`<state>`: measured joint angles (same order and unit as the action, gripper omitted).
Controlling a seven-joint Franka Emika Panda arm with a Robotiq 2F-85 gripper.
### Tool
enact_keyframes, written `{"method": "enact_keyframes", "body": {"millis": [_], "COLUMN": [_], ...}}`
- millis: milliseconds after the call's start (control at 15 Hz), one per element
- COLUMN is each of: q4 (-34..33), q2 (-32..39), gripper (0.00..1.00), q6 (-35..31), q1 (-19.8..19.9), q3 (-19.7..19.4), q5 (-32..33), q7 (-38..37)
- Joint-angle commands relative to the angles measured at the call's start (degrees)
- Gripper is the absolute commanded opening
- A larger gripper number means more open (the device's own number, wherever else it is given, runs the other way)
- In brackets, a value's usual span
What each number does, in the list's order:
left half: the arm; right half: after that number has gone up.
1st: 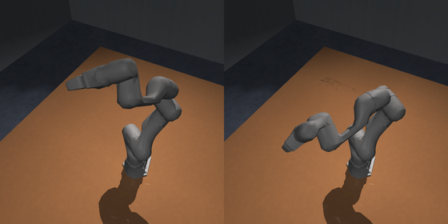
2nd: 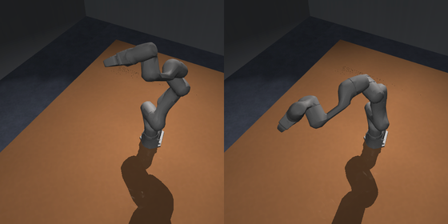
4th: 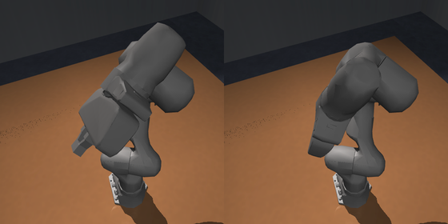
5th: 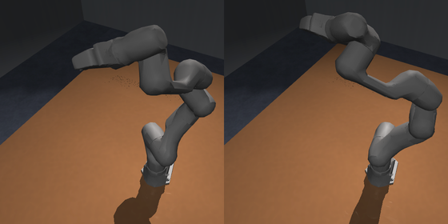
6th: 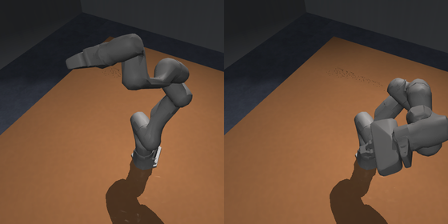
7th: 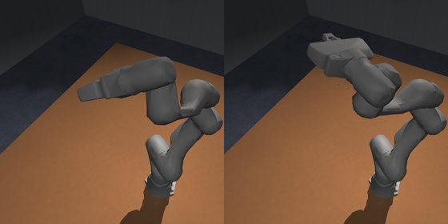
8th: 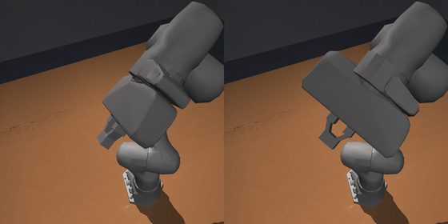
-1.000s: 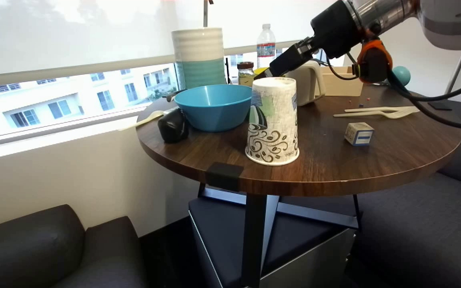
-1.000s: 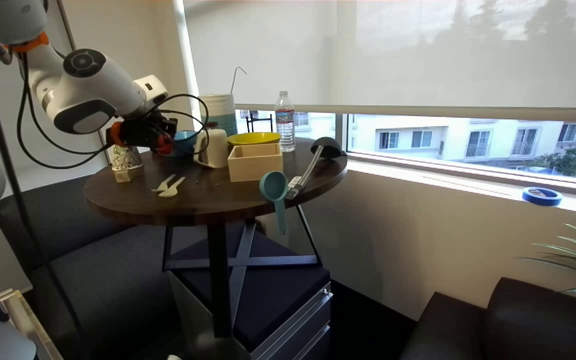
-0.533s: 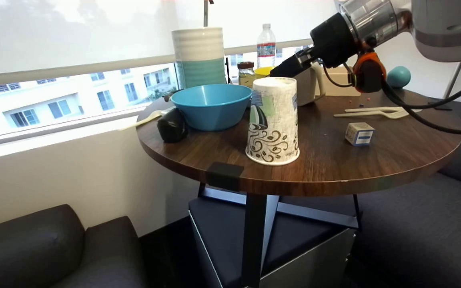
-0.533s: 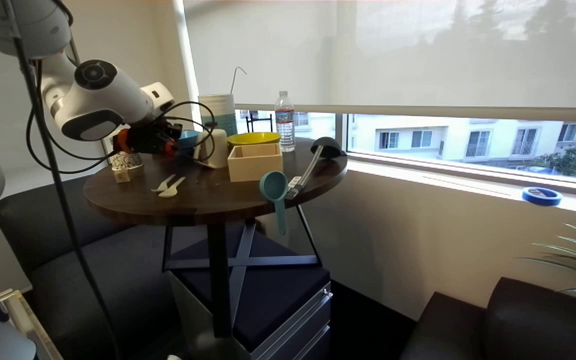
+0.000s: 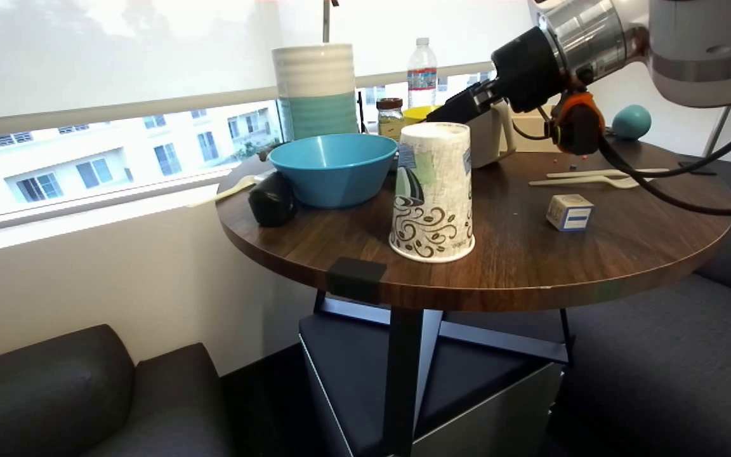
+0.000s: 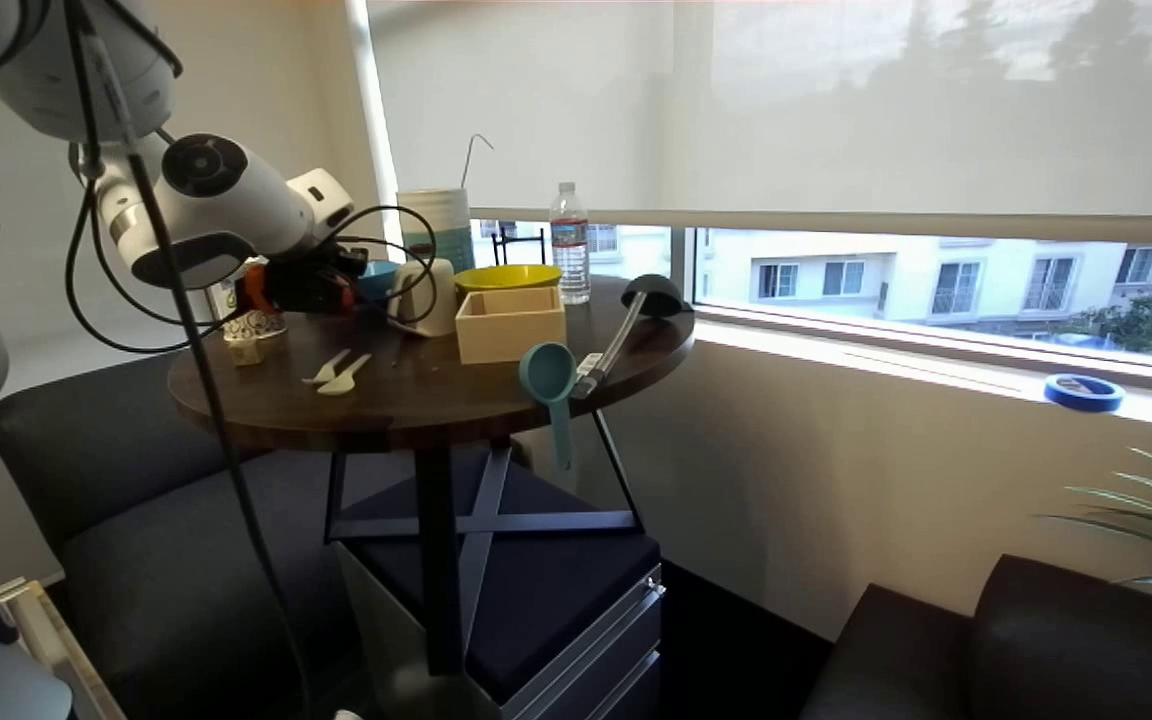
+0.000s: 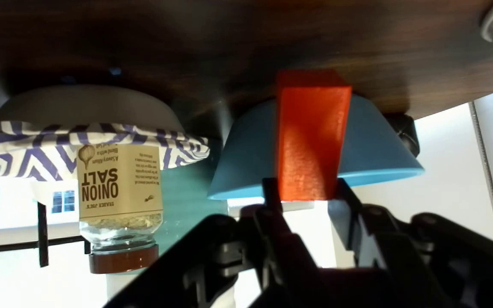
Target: Pick up the red block and place it standing lengthwise on the table, pick up the paper cup and cover the red block on the table
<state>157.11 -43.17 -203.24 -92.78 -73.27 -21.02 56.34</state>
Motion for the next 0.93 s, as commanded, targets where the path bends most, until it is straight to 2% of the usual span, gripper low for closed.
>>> {"method": "enact_keyframes", "body": {"millis": [0,267,333,400,867], "q4": [0.0,0.0,0.0,0.0,0.0], "q2": [-6.2,-9.3,-10.1,-10.8,-14.9], "gripper": [0.08,0.08,0.23,0.08,0.08], "q6": [-1.9,-2.5,-2.6,-2.8,-3.7], "q1": [-1.7,-2.1,-2.3,-2.5,-3.9], "q3": [-2.1,-3.2,-3.5,-3.8,-4.7], "q5": [1.4,1.2,1.2,1.2,0.9], "q7": [4.6,7.9,8.7,9.5,14.1]}}
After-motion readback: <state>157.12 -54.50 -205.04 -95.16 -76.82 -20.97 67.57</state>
